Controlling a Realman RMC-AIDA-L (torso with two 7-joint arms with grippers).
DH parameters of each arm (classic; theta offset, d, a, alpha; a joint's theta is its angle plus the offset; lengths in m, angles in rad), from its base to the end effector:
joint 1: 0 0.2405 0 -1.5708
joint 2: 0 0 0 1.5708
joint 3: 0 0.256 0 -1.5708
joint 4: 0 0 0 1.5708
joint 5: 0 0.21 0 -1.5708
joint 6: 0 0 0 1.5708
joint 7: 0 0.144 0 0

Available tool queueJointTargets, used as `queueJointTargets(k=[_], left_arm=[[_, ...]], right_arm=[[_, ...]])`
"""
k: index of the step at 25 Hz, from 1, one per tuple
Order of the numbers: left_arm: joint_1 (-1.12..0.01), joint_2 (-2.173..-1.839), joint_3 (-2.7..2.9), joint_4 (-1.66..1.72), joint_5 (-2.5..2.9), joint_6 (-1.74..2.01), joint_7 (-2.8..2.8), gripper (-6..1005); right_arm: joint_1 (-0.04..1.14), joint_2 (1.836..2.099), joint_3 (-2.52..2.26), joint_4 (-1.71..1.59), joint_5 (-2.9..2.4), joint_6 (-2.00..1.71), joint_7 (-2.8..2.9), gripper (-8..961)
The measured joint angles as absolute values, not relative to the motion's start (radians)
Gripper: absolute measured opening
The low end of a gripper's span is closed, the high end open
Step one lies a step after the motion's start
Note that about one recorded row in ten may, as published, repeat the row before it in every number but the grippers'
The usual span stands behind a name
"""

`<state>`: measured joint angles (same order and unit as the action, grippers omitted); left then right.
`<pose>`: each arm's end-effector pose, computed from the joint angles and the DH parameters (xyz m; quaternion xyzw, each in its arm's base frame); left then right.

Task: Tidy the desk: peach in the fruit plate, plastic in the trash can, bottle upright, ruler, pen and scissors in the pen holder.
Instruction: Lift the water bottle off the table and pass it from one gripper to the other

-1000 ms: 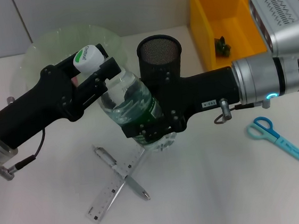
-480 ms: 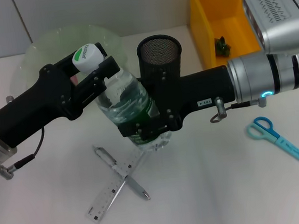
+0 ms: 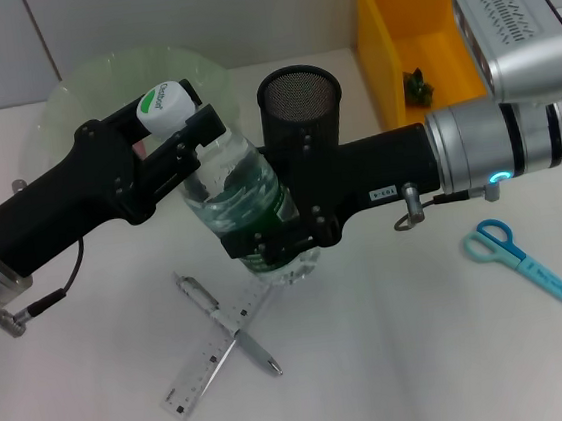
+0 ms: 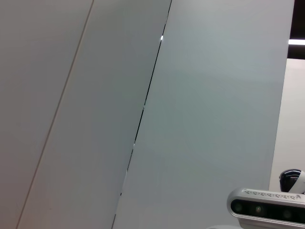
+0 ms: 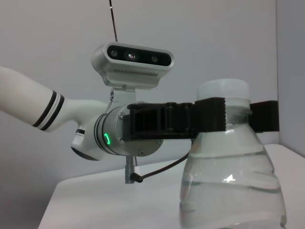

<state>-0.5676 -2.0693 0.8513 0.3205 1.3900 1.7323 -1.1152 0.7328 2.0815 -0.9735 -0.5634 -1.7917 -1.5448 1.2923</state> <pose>-0.2115 0.3183 -0.0071 -0.8443 -0.1545 -0.5001 0.1146 0.1686 0.3553 -0.0396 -0.9607 0.0697 0.2674 0.0266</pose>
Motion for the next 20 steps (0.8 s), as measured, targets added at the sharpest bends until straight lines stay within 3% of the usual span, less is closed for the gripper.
queueJointTargets(k=[20], left_arm=[[-0.57,-2.069,0.854,0.324,1.388,1.709,-1.128,444]], right_arm=[[0.732,2.081,-0.976,-0.581,-1.792,-1.54,1.294,825]])
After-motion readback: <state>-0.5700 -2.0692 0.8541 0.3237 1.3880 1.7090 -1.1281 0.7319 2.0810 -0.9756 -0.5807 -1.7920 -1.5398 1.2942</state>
